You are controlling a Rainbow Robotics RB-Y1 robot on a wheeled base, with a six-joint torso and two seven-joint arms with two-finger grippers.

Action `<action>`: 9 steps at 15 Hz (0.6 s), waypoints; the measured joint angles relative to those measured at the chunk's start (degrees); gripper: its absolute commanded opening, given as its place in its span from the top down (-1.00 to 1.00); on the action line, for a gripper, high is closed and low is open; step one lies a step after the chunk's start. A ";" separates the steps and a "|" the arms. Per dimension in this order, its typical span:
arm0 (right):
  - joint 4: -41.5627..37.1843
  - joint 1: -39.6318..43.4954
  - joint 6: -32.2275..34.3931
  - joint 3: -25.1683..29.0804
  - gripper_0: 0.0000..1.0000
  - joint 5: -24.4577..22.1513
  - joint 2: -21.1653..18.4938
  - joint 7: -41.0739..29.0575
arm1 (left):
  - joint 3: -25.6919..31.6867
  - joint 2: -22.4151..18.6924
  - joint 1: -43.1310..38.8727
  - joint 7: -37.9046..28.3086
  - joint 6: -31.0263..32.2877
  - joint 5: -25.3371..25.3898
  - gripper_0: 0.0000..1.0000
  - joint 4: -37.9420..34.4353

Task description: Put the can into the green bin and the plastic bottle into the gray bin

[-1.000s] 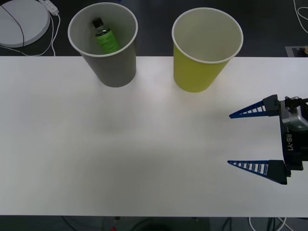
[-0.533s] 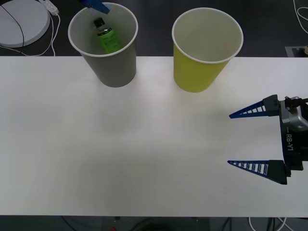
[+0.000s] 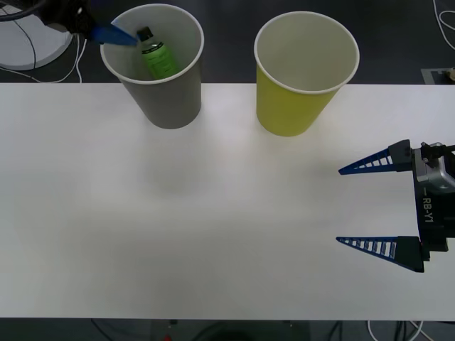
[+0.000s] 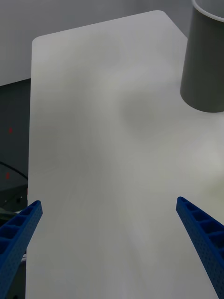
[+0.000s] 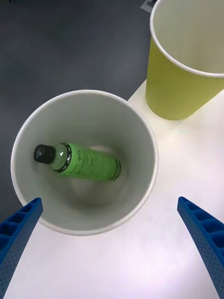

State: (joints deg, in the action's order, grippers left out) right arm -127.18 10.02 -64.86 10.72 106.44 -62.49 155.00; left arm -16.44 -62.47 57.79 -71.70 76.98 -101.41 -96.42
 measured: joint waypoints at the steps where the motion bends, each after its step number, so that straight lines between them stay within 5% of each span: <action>1: 0.00 0.00 0.00 0.00 -1.00 0.00 0.00 0.00 | 0.96 -0.93 -2.42 -0.29 -1.15 0.42 -1.00 -2.24; 9: 0.00 0.00 0.00 0.00 -1.00 0.00 0.00 0.00 | 8.70 -5.43 -21.35 0.61 -10.44 3.90 -1.00 -16.07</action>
State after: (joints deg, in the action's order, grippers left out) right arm -127.18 10.02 -64.86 10.72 106.44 -62.49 155.00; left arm -7.73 -67.89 36.44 -71.09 66.54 -97.51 -112.49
